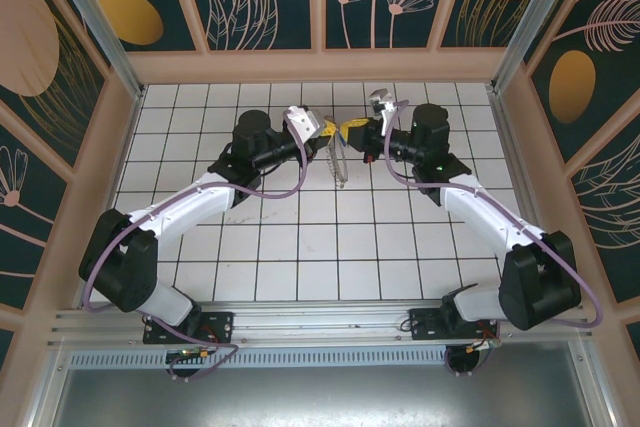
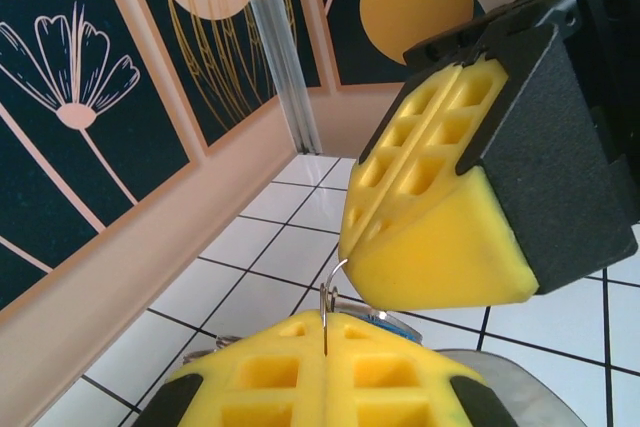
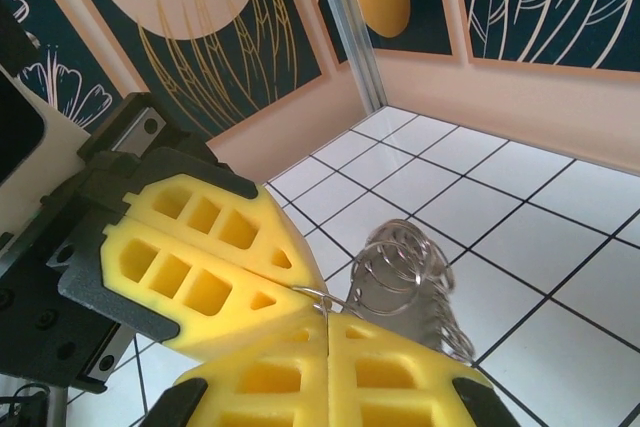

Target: Put the keys on the keyring

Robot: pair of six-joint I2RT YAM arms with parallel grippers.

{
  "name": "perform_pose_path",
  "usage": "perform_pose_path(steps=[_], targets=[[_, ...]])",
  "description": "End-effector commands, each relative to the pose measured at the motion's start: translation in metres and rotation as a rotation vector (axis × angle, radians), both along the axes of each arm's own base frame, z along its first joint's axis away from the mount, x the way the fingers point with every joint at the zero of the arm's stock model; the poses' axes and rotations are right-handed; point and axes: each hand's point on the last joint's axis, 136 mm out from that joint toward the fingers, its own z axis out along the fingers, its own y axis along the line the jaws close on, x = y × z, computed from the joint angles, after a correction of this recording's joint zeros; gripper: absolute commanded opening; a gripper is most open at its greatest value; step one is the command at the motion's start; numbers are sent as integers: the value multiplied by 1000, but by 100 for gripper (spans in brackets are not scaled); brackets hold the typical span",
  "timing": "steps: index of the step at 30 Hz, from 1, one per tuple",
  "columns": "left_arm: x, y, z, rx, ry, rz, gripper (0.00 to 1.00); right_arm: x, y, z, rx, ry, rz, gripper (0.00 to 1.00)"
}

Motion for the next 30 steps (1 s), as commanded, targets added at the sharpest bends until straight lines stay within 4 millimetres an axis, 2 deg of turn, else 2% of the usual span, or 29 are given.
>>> perform_pose_path(steps=[1, 17, 30], targets=[[-12, -9, 25, -30, -65, -60, 0, 6, 4, 16, -6, -63, -3, 0], [-15, -8, 23, -23, -68, -59, 0, 15, -2, 13, -42, -65, -52, 0], [-14, -7, 23, -17, -68, -53, 0, 0, -13, 19, -83, -100, -58, 0]])
